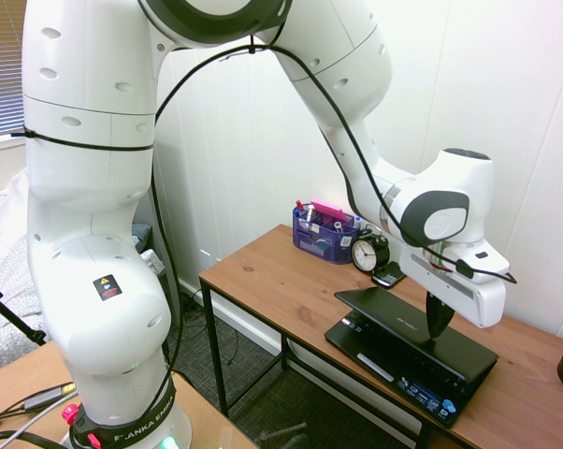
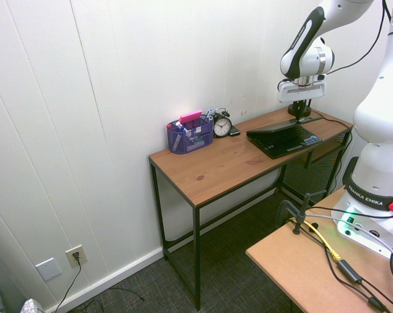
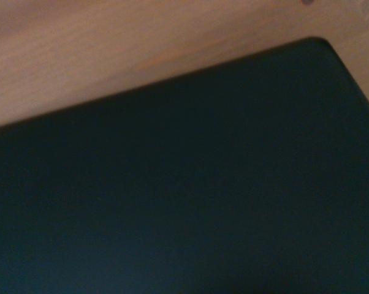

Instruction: Close the laptop lid

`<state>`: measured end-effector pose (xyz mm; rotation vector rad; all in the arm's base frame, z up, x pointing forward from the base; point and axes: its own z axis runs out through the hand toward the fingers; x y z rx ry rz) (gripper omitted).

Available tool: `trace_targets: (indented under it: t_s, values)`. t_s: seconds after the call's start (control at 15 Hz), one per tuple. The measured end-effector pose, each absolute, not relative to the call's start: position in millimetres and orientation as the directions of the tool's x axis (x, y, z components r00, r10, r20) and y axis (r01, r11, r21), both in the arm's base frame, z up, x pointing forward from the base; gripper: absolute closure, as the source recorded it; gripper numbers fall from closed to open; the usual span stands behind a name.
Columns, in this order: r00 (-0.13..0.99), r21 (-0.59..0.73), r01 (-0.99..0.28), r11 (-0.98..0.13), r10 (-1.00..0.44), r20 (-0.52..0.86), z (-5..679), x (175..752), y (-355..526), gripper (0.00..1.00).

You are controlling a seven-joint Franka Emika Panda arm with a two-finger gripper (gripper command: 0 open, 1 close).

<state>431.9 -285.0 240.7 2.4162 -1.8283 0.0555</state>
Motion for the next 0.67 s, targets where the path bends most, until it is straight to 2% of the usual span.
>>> trace_targets:
  t_s: [0.67]
  values:
    - [0.255,0.105,-0.964,-0.245,-0.963,0.089,200,419,-294,1.0]
